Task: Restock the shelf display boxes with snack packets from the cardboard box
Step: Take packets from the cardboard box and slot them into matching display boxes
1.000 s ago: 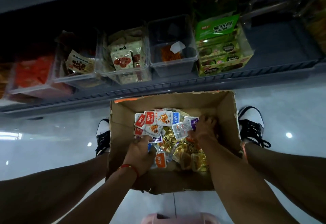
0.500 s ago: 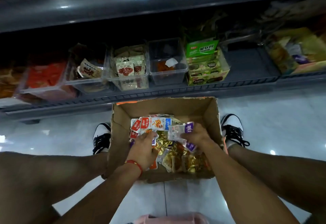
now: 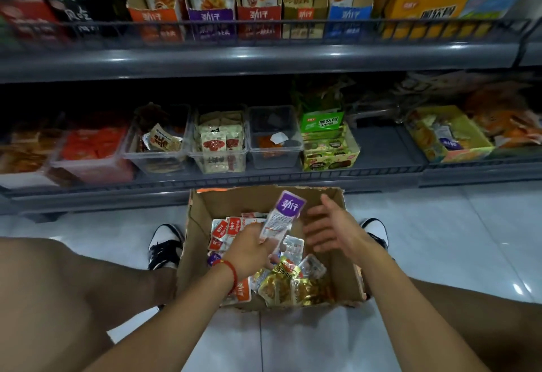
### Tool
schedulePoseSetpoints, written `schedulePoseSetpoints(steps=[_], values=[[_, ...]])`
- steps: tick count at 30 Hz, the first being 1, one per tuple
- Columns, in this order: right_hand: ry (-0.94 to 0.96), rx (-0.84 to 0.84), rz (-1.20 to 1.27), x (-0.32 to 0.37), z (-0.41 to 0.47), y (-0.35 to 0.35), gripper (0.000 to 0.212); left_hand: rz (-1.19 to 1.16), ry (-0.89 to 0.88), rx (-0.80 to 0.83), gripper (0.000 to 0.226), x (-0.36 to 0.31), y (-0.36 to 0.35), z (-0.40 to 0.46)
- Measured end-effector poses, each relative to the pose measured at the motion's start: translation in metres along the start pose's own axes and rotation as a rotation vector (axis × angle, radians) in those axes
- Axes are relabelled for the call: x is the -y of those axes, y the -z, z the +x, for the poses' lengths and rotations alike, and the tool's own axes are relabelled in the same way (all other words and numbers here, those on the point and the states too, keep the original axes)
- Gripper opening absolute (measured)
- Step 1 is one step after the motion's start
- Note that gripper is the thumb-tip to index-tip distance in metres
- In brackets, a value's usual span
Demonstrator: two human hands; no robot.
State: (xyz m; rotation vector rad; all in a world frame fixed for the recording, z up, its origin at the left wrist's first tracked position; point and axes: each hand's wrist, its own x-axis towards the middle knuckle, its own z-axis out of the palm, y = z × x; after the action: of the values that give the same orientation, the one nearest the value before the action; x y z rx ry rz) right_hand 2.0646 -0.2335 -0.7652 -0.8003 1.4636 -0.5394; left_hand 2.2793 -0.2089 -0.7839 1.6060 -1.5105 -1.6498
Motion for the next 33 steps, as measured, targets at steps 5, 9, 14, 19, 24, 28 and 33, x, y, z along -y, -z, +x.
schedulePoseSetpoints(steps=[5,9,14,19,24,28,33], values=[[0.27,0.006,-0.206,0.025,-0.016,-0.02,0.047,-0.282,0.033,0.08,0.026,-0.014,0.007,-0.012],[0.406,-0.163,-0.314,0.027,-0.012,-0.035,0.042,-0.317,0.021,-0.021,0.028,-0.02,0.01,-0.019],[0.388,-0.362,-0.395,0.022,-0.006,-0.026,0.019,-0.177,-0.052,-0.212,0.035,-0.012,0.024,-0.015],[0.266,-0.119,-0.194,0.028,-0.016,-0.054,0.014,0.267,-0.247,-0.154,0.057,-0.007,0.012,-0.017],[0.121,0.108,0.217,0.052,-0.038,-0.056,0.027,-0.173,-0.147,-0.046,0.034,-0.014,0.02,-0.021],[0.332,-0.109,-0.296,0.067,-0.037,-0.04,0.027,-0.561,-0.053,0.104,0.031,-0.033,0.035,-0.026],[0.537,0.087,-0.495,0.106,-0.045,-0.028,0.048,-0.567,-0.072,0.324,0.038,-0.066,0.058,-0.034]])
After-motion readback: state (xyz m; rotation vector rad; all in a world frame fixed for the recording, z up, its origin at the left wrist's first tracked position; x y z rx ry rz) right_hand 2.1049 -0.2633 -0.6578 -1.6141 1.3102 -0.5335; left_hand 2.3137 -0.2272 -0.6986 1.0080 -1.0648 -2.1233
